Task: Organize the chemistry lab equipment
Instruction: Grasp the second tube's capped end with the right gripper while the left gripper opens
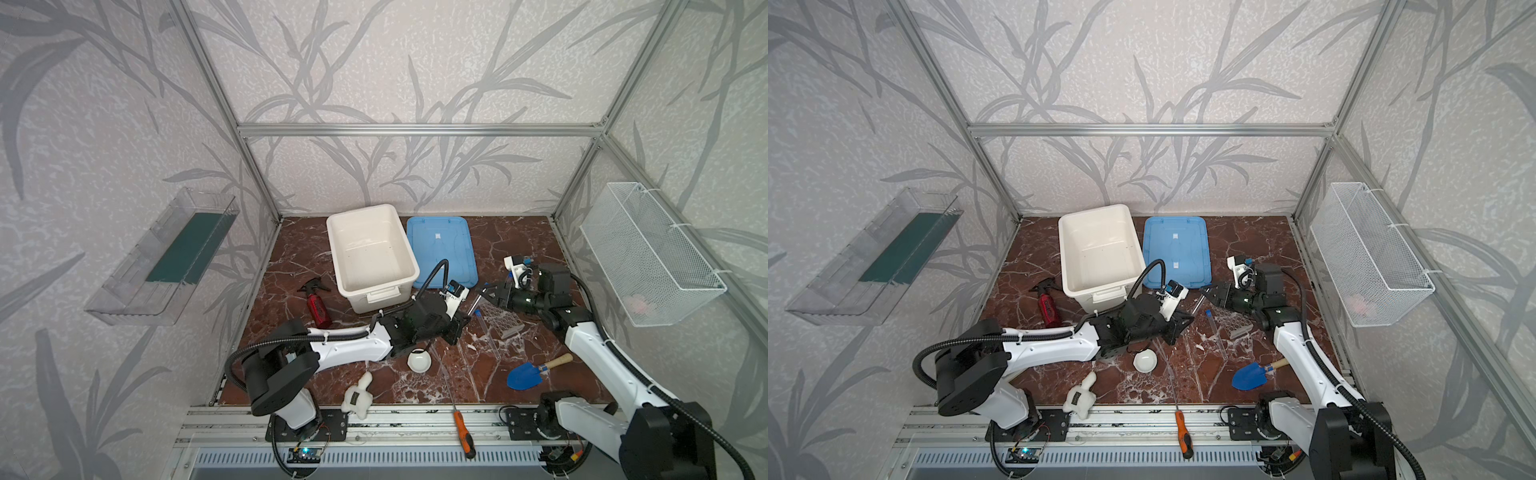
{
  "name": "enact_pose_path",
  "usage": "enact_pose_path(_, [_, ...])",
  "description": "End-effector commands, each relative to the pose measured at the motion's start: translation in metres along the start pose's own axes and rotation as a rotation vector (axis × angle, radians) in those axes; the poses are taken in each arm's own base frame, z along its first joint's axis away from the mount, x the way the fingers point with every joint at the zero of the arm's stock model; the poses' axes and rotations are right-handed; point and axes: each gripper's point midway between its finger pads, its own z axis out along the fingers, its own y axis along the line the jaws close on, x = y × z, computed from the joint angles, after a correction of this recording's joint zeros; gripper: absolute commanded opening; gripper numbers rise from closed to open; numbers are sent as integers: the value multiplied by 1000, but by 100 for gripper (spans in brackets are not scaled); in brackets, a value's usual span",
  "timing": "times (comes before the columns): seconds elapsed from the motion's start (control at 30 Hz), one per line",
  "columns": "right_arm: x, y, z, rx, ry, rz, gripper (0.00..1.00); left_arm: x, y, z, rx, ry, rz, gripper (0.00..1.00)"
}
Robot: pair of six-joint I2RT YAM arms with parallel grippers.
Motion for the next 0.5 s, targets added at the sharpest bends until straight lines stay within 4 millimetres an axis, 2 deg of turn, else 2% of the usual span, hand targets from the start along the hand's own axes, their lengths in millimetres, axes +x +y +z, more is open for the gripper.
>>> enact_pose_path(0.0, [-6,9,0,-43,-15,-29,38,-2,-7,4,24,-6,31,16])
enact_pose_path(0.3, [3,3,2,-41,4,-2,26,-1,-6,8,24,-3,18,16])
enact_pose_path(0.47, [6,2,2,-45,9,1,22,-2,-7,7,24,0,27,16])
